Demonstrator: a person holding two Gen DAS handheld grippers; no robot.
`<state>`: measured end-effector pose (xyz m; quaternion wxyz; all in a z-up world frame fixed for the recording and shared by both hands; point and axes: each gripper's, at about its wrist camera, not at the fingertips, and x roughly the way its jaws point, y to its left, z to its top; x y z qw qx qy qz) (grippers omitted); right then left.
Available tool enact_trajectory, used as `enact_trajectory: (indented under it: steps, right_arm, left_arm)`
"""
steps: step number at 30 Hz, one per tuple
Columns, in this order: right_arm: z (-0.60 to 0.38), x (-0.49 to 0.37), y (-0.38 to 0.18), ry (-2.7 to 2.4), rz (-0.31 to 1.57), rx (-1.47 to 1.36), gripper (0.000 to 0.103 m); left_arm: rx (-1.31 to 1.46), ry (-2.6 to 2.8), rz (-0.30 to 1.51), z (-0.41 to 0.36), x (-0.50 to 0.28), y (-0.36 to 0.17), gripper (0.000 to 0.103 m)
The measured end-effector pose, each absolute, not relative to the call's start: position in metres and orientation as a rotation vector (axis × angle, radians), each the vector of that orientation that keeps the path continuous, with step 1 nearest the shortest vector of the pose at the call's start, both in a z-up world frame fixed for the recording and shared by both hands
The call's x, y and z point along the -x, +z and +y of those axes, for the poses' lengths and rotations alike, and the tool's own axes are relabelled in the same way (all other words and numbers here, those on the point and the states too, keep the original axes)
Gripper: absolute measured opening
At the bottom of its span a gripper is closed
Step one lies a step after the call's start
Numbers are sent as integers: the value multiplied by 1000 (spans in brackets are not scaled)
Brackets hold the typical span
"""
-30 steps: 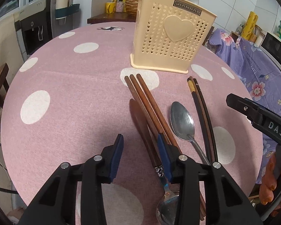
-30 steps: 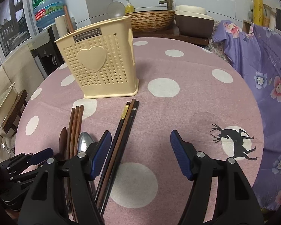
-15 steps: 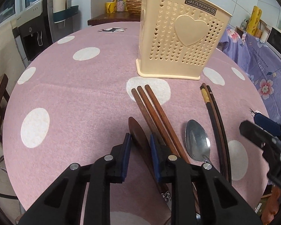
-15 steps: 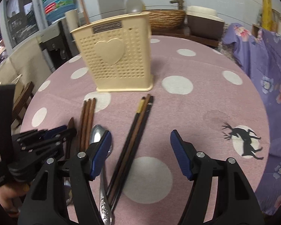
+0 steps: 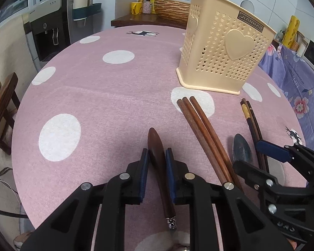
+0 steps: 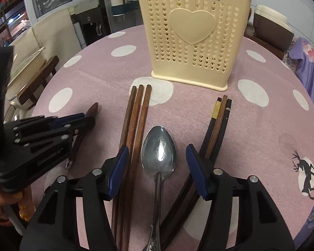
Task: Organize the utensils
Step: 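Grasp and lift the dark wooden spoon with the left gripper while the right gripper grasps the steel spoon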
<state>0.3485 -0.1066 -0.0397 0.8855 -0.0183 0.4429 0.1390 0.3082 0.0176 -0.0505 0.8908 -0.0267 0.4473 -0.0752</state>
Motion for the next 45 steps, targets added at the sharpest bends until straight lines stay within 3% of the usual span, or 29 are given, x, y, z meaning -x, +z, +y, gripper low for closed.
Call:
enact_trajectory:
  steps: [13, 21, 29, 35, 45]
  right_arm:
    - [-99, -364, -47, 225, 956, 0, 49]
    - [-99, -365, -47, 245, 961, -11, 38]
    - [-101, -363, -45, 254, 944, -20, 38]
    - [-116, -358, -23, 293, 878, -84, 38]
    - [-147, -342, 40, 301, 743, -142, 38]
  left_arm:
    - [67, -158, 922, 19, -309, -51, 18]
    - [65, -156, 928, 19, -316, -50, 18]
    - [61, -147, 922, 17, -318, -51, 17]
    - [83, -162, 894, 18, -318, -43, 16]
    - [90, -209, 751, 14, -308, 16, 16]
